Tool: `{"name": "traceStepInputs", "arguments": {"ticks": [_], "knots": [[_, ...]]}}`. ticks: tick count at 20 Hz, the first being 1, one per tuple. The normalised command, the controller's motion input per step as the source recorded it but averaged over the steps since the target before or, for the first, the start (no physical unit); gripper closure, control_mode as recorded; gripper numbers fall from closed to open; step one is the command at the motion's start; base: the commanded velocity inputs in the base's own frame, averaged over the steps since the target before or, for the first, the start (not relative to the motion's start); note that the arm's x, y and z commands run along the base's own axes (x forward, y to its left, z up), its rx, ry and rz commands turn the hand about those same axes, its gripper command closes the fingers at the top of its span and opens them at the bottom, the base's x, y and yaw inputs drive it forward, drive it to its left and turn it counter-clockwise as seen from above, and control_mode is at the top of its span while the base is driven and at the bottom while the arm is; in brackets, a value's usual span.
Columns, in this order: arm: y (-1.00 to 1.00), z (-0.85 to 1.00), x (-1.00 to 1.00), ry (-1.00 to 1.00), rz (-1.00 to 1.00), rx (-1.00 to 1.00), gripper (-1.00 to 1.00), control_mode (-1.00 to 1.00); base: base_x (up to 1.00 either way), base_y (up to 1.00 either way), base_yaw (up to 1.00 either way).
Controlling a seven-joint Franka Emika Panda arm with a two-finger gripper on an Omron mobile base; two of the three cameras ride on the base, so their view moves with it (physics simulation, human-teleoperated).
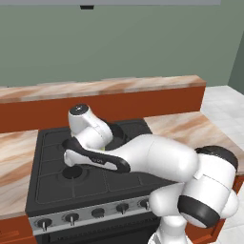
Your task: Turn on the sink faucet. Then move the lemon wedge from the counter to the sink. Turn off the sink. Move the vegetable from the sink to the pot next to the stove. Finally move the pot to the front left burner.
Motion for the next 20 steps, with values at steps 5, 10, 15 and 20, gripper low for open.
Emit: {"name": "traceStepInputs", "arguments": {"ticks": [5,10,15,20], "knots": [[0.94,0.00,-0.30,0.04,0.25,-0.03,1.00,-1.00,0.00,0.00,0.00],[0.42,-0.09,-0.05,0.00,0.16,0.00,1.00,-1.00,0.00,0.00,0.00],[0.01,-0.48,0.00,0.00,0.01,-0.03,1.00,-1.00,0.00,0.00,0.00],[0.00,-0.56,0.00,0.00,0.00,-0.01,1.00,-1.00,0.00,0.00,0.00]]}}
